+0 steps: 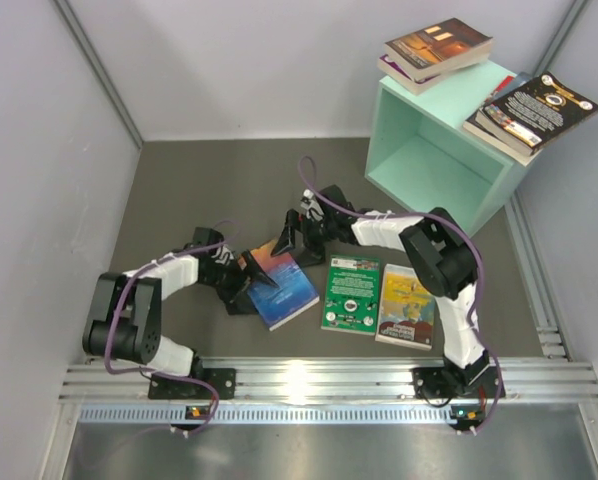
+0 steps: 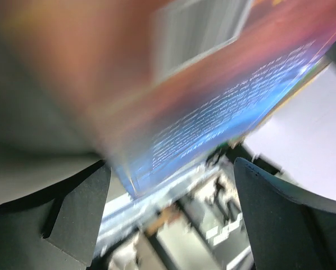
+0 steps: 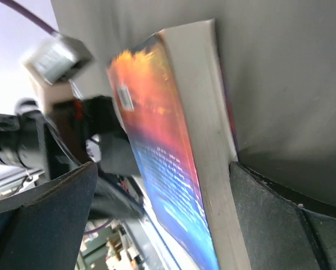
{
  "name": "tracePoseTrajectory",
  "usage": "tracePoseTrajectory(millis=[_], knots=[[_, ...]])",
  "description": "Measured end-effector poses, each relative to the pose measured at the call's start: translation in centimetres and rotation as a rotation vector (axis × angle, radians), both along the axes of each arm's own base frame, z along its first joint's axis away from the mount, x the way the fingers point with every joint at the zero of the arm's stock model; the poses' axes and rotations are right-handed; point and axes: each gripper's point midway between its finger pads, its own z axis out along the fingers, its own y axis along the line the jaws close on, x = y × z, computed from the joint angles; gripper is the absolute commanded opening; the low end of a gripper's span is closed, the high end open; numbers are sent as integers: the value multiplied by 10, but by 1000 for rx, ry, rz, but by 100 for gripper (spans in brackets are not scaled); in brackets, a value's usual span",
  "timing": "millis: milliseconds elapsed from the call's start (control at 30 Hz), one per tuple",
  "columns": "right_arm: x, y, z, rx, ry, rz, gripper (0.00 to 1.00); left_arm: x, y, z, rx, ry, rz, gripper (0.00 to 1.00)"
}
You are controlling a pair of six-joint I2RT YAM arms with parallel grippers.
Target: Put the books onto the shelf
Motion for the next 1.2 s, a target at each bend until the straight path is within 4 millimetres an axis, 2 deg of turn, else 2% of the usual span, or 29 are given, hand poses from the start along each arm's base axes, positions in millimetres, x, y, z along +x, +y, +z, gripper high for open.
tracePoseTrajectory(millis=[100,167,233,267,300,400,467,533,567,633,700,900,1067,1200], knots=[[5,-3,0,1,-13,-4,98,24,19,3,44,-70,91,92],[1,-6,-2,-7,-10,17,96,44,32,6,85,-129,144,92],[-7,-10,-3,-24,16,50,87,75,41,19,115,-223,189,91],[-12,-12,-4,-32,34,65,84,91,43,30,110,-282,206,91],[-20,-15,-5,-37,65,81,75,113,40,50,79,-362,224,90],[-49,-14,-10,-53,143,148,66,156,28,107,-12,-581,225,89],[-67,-11,-11,-63,176,186,62,169,21,132,-61,-674,217,88],[-74,-8,-11,-64,182,203,58,171,17,139,-86,-697,212,87],[-75,-6,-10,-65,185,204,59,171,15,138,-94,-694,211,87],[-74,-6,-11,-74,188,190,71,166,15,130,-95,-671,209,87],[-69,-7,-13,-89,185,165,74,161,17,119,-65,-635,202,89],[-45,-25,-13,-171,157,49,93,139,49,73,213,-510,149,92],[-23,-50,-16,-254,126,-47,97,114,69,40,355,-408,79,93],[-21,-51,-17,-264,135,-65,97,88,64,0,383,-302,-13,91]])
